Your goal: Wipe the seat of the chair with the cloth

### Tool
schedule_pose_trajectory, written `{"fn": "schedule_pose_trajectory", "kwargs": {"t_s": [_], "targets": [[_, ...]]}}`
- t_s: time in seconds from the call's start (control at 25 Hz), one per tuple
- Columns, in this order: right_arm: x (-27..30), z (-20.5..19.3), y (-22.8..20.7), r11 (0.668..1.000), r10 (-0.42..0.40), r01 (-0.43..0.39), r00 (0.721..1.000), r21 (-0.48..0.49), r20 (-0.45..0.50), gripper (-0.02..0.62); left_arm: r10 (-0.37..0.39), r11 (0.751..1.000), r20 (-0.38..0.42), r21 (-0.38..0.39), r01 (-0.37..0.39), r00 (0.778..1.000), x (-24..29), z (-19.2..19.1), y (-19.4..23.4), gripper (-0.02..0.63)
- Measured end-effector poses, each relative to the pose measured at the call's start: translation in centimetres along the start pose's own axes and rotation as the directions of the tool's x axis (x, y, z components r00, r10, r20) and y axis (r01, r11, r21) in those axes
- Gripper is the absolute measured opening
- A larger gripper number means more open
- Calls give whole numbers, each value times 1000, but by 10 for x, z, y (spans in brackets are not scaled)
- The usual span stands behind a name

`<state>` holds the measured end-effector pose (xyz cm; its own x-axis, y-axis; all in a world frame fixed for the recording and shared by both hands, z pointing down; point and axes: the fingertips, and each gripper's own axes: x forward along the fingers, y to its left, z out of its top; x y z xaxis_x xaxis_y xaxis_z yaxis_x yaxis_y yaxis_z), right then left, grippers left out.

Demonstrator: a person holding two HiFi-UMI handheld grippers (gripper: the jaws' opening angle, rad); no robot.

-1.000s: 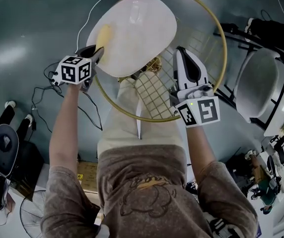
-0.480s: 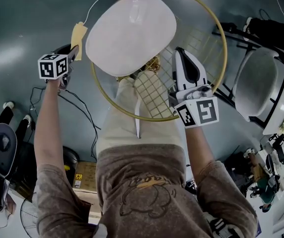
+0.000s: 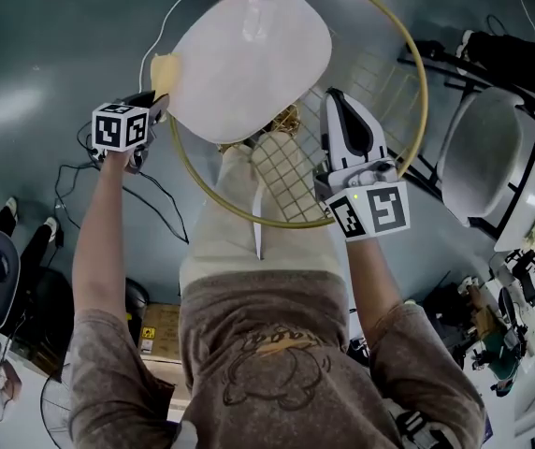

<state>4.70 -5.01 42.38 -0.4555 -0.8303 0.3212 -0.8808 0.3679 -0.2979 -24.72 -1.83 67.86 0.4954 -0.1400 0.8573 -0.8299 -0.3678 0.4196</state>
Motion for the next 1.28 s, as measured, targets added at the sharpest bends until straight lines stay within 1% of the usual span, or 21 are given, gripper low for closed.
{"fn": "schedule_pose_trajectory", "kwargs": {"t_s": [0.12,0.24,0.4,0.64,0.8,0.96,1.08,1.2,1.24,1.28], "targets": [[0,-4,1,1000,0,0,1000,6,-5,23,13,1000,4,-21,-13,1000,3,0,-2,92],[1,-7,4,1000,5,-5,1000,8,-5,23,22,999,17,-26,-21,1000,5,0,-6,92],[2,-8,6,1000,11,-11,1000,7,-4,23,21,998,29,-67,-19,999,5,-3,-7,92],[2,-9,6,1000,7,-7,1000,6,-8,23,19,998,32,-58,-17,999,7,-4,-18,92],[3,-11,6,1000,5,-5,1000,9,-11,23,-5,999,30,-44,6,1000,11,-8,-34,92],[3,-13,9,1000,9,-9,1000,14,-8,23,4,1000,28,-28,-4,1000,15,-11,-43,92],[3,-13,10,1000,8,-8,1000,16,-8,23,-18,1000,-2,-12,18,1000,19,-14,-56,92],[3,-15,10,1000,9,-9,1000,15,-11,23,-77,997,-61,8,77,995,33,-24,-79,91],[3,-15,10,1000,9,-9,1000,14,-11,23,-91,995,-88,30,94,992,40,-29,-88,91],[3,-15,9,1000,8,-8,1000,13,-11,23,-90,993,-117,68,99,989,46,-33,-96,92]]}}
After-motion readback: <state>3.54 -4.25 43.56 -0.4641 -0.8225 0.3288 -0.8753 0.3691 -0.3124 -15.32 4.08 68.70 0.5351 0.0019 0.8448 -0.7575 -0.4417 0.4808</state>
